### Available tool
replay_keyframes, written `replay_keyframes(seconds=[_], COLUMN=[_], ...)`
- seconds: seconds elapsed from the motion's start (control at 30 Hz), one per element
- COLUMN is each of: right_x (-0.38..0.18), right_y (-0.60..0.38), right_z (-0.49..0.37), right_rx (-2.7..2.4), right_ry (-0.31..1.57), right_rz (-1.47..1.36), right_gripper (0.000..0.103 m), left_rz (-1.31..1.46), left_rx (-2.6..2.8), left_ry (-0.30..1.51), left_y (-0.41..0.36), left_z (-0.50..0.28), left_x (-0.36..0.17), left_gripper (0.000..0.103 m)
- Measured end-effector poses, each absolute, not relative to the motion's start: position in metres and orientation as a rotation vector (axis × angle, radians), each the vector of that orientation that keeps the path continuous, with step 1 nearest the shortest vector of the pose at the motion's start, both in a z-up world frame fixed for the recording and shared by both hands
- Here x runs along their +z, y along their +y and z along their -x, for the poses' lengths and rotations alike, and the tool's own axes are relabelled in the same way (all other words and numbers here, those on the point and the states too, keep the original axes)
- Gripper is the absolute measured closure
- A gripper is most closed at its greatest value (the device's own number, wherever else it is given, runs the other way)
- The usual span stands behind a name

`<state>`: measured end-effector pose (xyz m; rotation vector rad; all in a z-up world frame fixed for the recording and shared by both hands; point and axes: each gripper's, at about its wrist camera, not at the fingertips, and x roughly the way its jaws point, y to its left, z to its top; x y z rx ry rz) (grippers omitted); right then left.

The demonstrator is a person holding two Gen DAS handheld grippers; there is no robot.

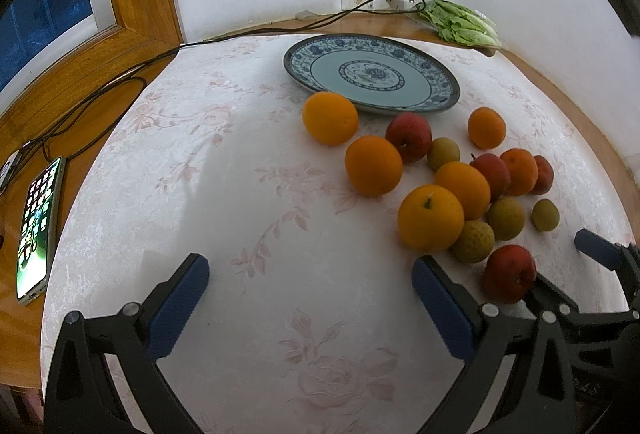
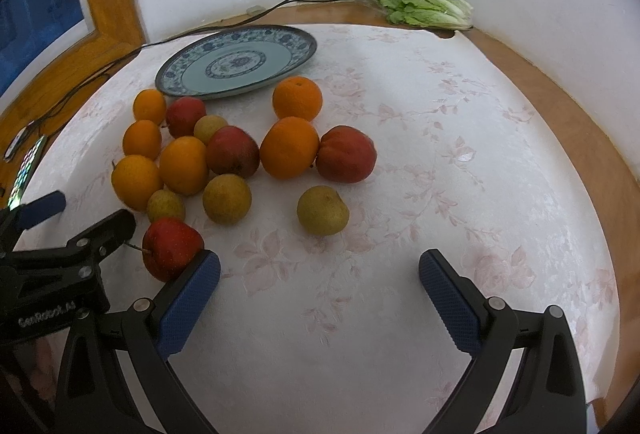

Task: Organize fruits

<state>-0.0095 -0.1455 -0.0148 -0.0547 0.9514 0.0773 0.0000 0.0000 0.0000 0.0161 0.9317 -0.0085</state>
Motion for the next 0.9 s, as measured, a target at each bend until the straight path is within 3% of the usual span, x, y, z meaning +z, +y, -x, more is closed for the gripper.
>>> replay_keyframes(seconds=[0.3,0.5,0.63,0.9], right_x=[-0.011,-0.005,-0.003,0.004], right_y=[-0.149,-0.16,-0.166,-0.175], right_z=[0.015,0.016,0.017,0.012], right_rx=[0.169,0.227,0.25,0.28], right_ry=[0.983,0.983,0.975,0.961], right_rz=[0.054,-0.014,-0.046,-0.094], right_gripper=[0.002,0.011,0.023,0.057], left_rz=[-0.024,0.009,0.014,0.025], left_rx=[-0.027,-0.093,-0.131,-0.159], left_ry=[0.938,0.937,0.903,0.899], left_y=[0.003,-0.003,-0.012,-0.026], left_z=[0.003,0.009,0.012,0.003], left_x=[0.002,0.008,0.021,0.032], left_gripper=[0.0,0.001,0.006,0.027])
